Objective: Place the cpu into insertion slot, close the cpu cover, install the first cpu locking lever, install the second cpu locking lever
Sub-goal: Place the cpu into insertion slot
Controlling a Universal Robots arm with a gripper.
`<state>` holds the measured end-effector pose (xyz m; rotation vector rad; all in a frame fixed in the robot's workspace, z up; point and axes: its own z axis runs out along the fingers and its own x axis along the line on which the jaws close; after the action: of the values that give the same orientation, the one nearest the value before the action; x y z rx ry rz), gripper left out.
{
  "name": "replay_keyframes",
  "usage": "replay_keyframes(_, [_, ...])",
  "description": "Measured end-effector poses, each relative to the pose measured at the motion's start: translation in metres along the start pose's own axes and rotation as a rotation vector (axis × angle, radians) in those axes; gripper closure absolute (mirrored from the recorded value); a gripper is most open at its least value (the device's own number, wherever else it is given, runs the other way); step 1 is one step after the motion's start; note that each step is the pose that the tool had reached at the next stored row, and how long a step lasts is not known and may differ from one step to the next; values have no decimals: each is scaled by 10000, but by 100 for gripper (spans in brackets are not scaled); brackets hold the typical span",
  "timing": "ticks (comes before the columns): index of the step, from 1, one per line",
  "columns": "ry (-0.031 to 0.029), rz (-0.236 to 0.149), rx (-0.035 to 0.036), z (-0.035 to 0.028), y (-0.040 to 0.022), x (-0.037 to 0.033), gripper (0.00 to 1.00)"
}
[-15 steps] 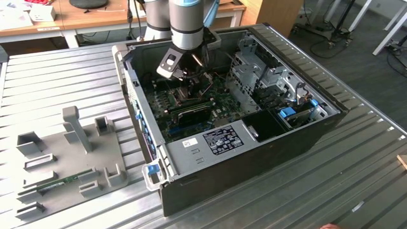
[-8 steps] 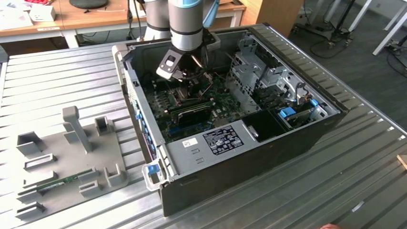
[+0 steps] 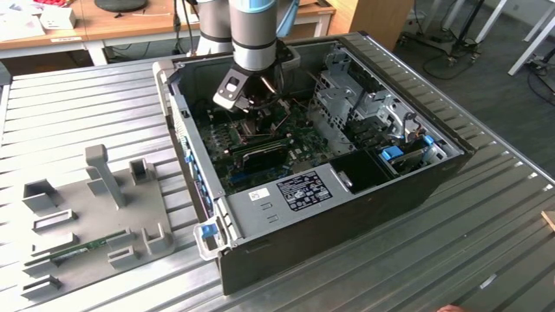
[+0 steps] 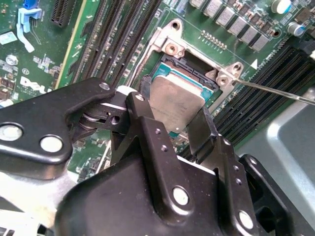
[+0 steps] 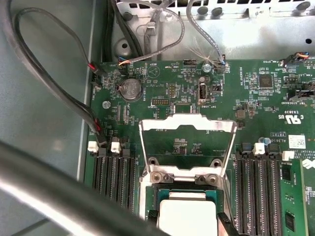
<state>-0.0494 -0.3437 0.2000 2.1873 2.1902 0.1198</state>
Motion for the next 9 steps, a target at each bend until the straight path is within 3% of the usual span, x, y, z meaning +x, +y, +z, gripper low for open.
replay_keyframes(9, [15, 5, 1, 20, -7, 19, 46])
